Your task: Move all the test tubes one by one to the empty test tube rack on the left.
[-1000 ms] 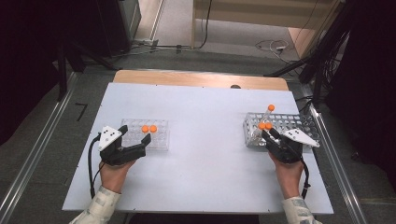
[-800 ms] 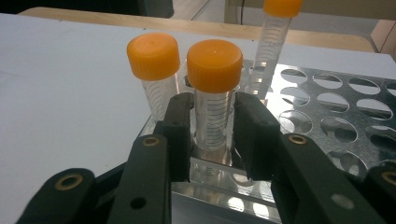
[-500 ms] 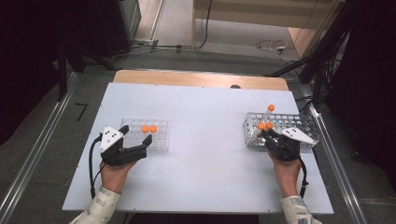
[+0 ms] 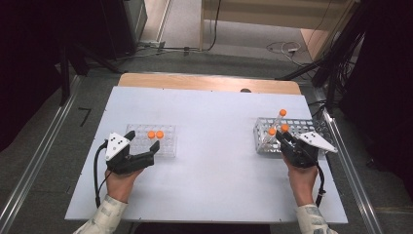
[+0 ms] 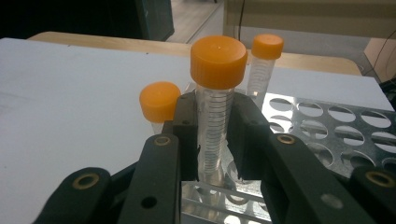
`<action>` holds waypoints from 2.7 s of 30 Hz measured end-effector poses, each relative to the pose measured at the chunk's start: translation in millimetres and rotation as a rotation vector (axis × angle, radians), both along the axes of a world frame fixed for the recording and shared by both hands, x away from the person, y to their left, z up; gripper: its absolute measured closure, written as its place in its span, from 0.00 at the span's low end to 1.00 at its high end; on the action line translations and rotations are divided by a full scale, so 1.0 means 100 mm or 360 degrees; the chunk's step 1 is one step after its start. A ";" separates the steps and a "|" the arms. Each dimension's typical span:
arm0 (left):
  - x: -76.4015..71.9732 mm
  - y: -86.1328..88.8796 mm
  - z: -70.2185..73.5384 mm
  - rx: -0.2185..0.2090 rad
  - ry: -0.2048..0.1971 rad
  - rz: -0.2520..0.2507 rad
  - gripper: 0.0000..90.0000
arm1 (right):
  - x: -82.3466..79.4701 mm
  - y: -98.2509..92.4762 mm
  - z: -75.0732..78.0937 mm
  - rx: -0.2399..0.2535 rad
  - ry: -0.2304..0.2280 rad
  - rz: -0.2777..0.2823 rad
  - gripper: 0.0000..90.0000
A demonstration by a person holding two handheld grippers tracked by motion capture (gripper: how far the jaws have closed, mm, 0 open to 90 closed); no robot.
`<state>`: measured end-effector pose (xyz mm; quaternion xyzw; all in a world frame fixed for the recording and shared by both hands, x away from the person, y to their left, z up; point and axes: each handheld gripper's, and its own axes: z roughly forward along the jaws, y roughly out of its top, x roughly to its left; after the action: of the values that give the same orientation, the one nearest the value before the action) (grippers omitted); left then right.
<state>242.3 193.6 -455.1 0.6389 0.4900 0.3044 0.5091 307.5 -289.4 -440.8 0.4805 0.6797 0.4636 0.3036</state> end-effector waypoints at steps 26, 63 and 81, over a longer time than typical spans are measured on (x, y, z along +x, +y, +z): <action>-0.02 0.00 0.02 -0.0002 -0.0016 0.0003 0.10 | -0.30 -0.13 0.27 0.0065 -0.0131 0.0041 0.80; -0.12 -0.19 0.08 -0.0021 -0.0062 -0.0116 0.12 | -0.47 0.47 0.04 -0.0013 0.0009 0.0385 0.80; -0.26 -0.59 0.13 -0.0038 -0.0071 -0.0392 0.16 | -0.54 1.15 -0.07 -0.0039 0.0079 0.0715 0.80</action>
<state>215.9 134.1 -442.1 0.6811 0.3999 0.2480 0.5610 253.7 -174.7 -447.7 0.3246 0.7826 0.4992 0.1817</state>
